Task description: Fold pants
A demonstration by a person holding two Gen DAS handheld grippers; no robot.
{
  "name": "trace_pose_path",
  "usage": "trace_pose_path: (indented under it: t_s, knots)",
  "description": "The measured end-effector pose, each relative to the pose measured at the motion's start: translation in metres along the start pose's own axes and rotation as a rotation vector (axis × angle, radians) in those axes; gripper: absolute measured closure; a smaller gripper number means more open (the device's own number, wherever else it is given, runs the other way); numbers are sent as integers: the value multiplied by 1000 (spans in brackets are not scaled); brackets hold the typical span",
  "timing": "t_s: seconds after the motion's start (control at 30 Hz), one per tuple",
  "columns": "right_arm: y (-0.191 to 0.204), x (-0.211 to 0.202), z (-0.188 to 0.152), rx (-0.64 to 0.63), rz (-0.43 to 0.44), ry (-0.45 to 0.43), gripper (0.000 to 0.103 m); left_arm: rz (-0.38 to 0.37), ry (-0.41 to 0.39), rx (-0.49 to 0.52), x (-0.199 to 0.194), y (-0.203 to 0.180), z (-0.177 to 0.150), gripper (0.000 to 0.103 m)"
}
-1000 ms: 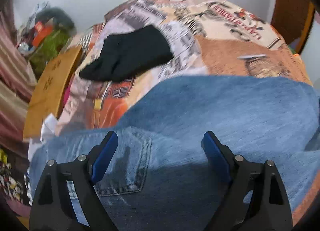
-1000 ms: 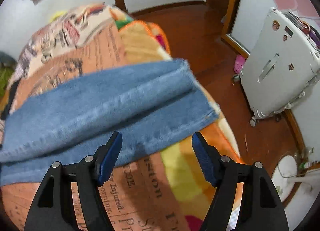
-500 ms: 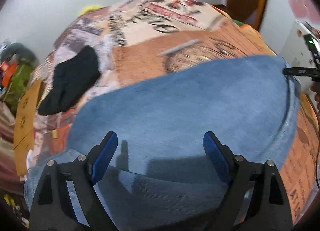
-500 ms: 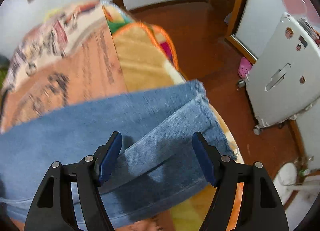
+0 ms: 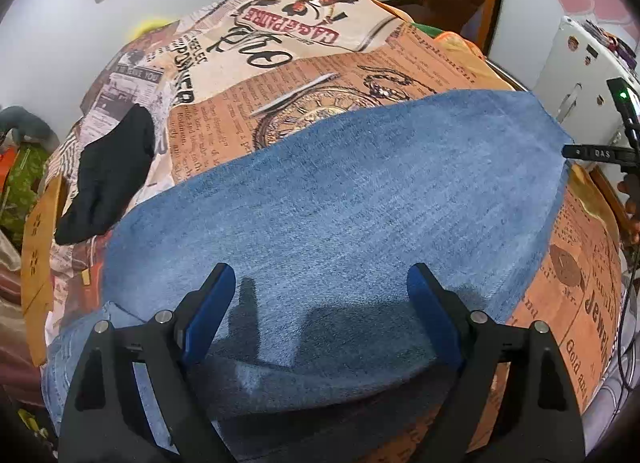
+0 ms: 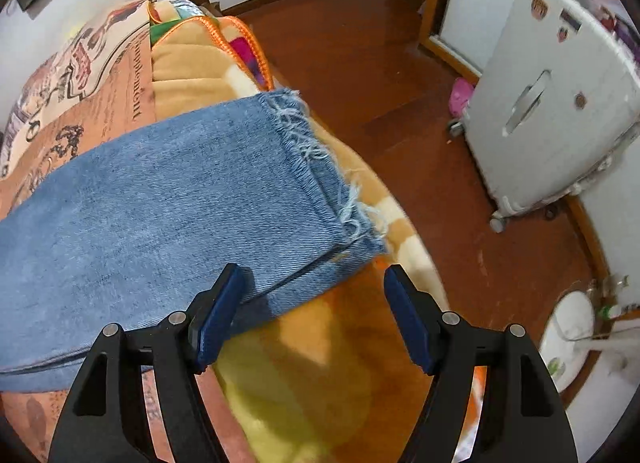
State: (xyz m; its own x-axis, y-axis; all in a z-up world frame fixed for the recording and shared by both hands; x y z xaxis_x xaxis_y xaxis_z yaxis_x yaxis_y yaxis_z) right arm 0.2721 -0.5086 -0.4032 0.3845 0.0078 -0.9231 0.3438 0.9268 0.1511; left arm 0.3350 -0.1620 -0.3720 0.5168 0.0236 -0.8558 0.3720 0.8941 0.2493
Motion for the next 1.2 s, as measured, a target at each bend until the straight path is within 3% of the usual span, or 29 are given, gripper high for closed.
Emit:
trace_pose_path:
  t_s: [0.13,0.33,0.43,0.57,0.7,0.9,1.13,1.2]
  knots:
    - [36,-31,5,-58,66,-53,34,34,-52,-82,-18,28,2,15]
    - [111,-73,20,-158,216,-141,34,156,-123,-256,-58,124,-16,15]
    - [157,-93,18,-241,285,-178,34,253,-118,-361,-74,193,-52,13]
    - [212,-100,6,-331,351,-181,34,359,-55,-499,-80,270,-119,12]
    - [252,-94,-11,-402,390,-154,34,418,29,-629,-78,322,-188,12]
    - [307,-76,-42,-511,425,-79,34,369,100,-805,-67,339,-257,12]
    - [351,-65,-73,-614,454,-24,34,234,131,-906,-34,318,-258,12]
    - [358,-58,-81,-639,455,-1,34,208,121,-957,-27,318,-258,20]
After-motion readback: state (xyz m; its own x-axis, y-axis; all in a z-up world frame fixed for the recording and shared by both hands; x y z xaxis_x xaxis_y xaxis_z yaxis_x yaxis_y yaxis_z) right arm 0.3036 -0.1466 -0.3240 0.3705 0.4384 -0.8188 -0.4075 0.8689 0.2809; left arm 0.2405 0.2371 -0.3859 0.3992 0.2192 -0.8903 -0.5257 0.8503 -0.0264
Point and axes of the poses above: each gripper's, at about its wrist camera, not at the fingertips, and x roughly the way its jaws point, y to its left, z to its top, the point moved 10 cm from there along x, roughly the way its jaws point, and after that the axes turned 8 degrees about z, right-handed, at the moved point
